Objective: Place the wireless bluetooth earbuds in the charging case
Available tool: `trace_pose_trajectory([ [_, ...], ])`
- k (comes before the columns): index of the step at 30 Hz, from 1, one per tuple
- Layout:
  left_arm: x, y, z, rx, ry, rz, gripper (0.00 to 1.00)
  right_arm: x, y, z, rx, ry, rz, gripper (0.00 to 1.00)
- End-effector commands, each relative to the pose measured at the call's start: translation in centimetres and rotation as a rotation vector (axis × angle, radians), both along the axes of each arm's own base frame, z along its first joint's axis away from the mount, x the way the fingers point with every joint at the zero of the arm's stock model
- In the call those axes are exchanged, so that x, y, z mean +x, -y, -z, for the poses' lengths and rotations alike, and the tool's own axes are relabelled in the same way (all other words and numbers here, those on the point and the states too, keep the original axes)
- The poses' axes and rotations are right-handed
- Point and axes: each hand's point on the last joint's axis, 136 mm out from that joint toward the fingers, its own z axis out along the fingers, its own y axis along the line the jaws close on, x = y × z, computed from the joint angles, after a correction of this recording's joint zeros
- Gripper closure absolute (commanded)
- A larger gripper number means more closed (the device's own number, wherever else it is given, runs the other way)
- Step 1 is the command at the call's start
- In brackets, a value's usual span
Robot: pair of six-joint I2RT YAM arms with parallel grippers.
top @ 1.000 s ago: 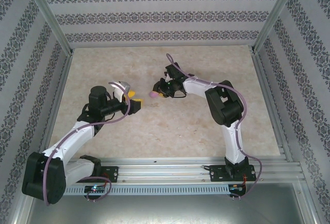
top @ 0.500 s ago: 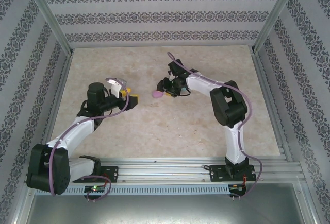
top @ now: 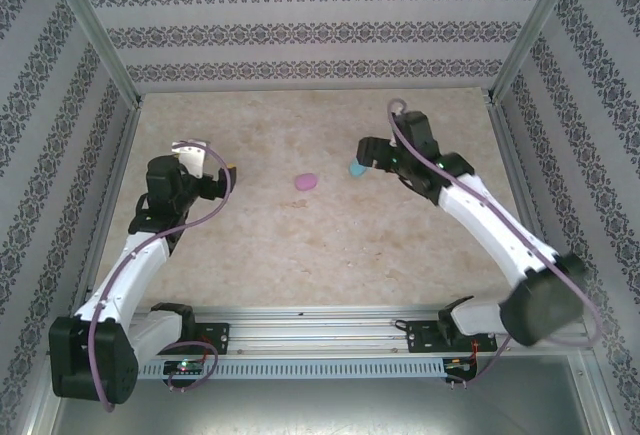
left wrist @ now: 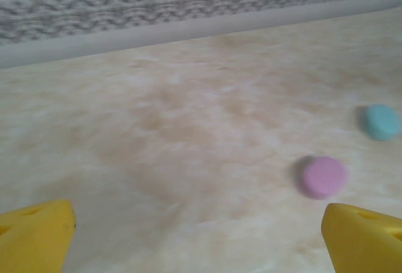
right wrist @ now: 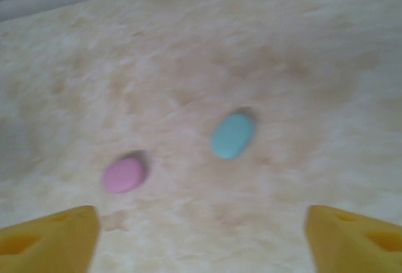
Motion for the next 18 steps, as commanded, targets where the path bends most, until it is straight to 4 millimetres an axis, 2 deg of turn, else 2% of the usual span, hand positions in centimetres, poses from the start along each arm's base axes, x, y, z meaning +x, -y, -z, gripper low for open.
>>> trace_pose_trajectory([
  [1, -1.5, -4.5, 0.6, 0.139, 0.004, -0.196, 0.0, -0.5, 5.9, 0.3, -0.217, 0.141, 0.142, 0.02],
  [5, -2.8, -6.4, 1.2, 0.121, 0.08, -0.311, 0.0, -2.6, 10.3, 2.2, -0.277, 0.208, 0.261, 0.02],
  [7, -3.2, -6.9, 2.3, 0.086, 0.092, -0.352, 0.0, -3.4, 11.6, 3.6, -0.306, 0.231, 0.282, 0.02],
  [9, -3.4, -6.4, 4.0, 0.08, 0.085, -0.322, 0.0, -4.1, 12.6, 5.1, -0.336, 0.259, 0.289, 0.02],
  [11, -3.4, -5.4, 5.1, 0.078, 0.089, -0.262, 0.0, -4.4, 12.8, 6.4, -0.365, 0.307, 0.25, 0.02],
  [14, -3.4, -5.3, 6.1, 0.029, 0.129, -0.268, 0.0, -4.7, 12.3, 8.3, -0.383, 0.385, 0.166, 0.02],
  [18, -3.2, -5.2, 7.1, -0.043, 0.195, -0.284, 0.0, -4.6, 13.6, 9.4, -0.31, 0.401, 0.204, 0.02],
])
